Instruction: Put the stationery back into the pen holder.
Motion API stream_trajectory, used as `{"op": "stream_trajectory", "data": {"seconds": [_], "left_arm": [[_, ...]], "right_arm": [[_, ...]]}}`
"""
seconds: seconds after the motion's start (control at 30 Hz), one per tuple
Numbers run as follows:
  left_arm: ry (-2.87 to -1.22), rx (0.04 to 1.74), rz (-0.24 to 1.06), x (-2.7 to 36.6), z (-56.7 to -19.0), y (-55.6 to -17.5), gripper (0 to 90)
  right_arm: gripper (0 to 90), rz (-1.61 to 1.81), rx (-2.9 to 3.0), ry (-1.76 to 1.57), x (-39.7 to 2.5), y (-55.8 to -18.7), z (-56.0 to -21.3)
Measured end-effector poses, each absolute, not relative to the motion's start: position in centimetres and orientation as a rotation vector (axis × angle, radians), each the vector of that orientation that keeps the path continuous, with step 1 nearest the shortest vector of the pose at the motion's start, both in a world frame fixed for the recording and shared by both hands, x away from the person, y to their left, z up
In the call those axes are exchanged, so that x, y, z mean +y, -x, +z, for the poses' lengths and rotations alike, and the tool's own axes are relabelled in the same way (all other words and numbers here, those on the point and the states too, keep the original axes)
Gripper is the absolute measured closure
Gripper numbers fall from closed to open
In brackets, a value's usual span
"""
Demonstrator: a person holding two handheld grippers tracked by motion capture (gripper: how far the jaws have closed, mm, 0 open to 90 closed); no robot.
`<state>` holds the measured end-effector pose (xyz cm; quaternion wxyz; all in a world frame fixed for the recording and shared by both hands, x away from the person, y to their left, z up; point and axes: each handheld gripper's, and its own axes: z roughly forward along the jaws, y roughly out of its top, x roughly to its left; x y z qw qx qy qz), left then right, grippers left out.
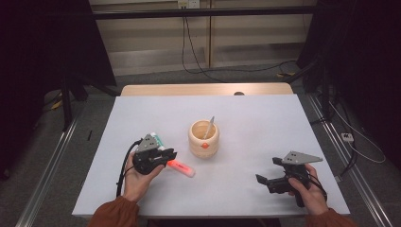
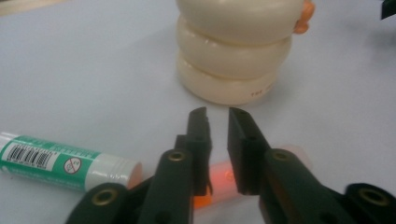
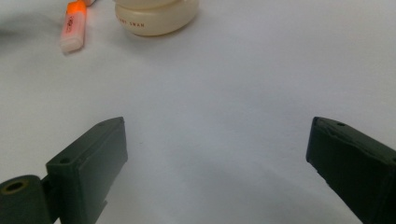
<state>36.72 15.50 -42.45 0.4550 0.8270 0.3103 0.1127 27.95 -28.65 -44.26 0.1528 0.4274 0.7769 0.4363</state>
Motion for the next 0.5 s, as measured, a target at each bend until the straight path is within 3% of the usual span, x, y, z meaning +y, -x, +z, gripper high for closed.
{"op": "stream_trajectory", "data": {"seconds": [0.07, 0.5], "left_arm": [[-2.059, 0.765, 0.271, 15.4, -42.7, -36.9, 90.0], [-2.179, 0.854, 0.275, 14.3, -44.5, -38.7, 90.0]], "right_arm": [[5.2, 1.253, 2.227, -1.229, -28.6, -27.9, -44.3], [5.2, 1.25, 2.23, -1.227, -28.6, -28.0, -44.4]]}}
